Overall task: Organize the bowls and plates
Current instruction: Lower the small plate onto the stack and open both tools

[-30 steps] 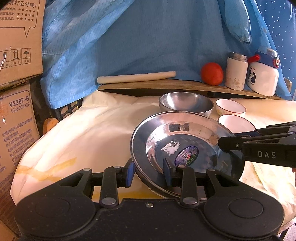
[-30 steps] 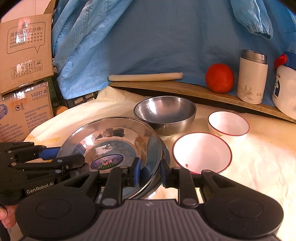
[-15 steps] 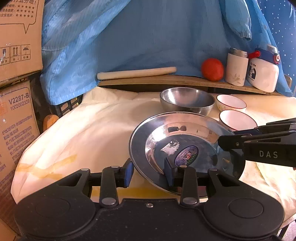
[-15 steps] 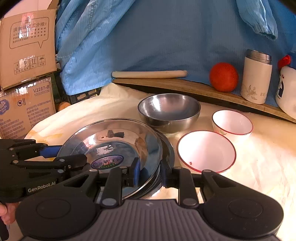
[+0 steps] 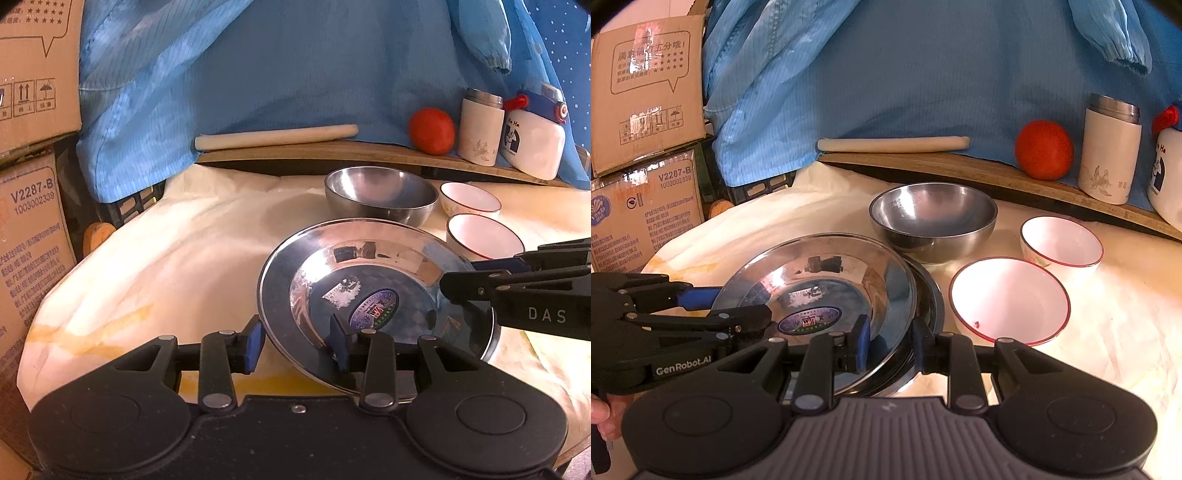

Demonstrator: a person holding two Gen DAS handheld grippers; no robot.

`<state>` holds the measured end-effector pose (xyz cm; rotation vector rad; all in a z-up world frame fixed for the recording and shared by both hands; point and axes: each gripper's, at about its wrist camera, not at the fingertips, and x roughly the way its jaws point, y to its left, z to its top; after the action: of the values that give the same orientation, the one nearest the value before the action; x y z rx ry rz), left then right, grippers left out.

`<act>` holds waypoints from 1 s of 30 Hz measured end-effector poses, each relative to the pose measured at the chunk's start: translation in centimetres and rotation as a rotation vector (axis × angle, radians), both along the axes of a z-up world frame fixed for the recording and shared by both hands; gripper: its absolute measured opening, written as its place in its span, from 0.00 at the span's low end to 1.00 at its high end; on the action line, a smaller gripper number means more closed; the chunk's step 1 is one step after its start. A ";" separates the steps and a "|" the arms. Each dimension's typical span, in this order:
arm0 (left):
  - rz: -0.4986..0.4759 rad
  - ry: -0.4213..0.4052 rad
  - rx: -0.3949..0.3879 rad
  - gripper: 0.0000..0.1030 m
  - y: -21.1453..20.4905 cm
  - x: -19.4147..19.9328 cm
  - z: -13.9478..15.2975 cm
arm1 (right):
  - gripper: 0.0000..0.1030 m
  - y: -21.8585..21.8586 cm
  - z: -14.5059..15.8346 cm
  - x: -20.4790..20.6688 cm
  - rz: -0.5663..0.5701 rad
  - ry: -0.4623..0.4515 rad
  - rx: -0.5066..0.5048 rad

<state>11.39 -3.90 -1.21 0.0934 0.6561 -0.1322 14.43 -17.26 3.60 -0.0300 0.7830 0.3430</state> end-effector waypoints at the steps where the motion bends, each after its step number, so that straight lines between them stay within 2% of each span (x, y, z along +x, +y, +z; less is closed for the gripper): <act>1: 0.000 0.000 0.001 0.39 0.0 0.1 0.0 | 0.26 0.1 0.0 0.0 0.000 -0.001 -0.005; 19: -0.008 0.002 -0.009 0.45 0.2 0.5 -0.1 | 0.29 0.8 0.0 0.3 0.026 -0.012 -0.065; 30: -0.024 -0.016 -0.026 0.53 0.2 0.2 0.1 | 0.42 0.8 0.6 -0.2 0.037 -0.041 -0.061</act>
<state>11.64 -3.72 -1.11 0.0778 0.6376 -0.1629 14.21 -16.45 4.19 -0.1089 0.7527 0.3526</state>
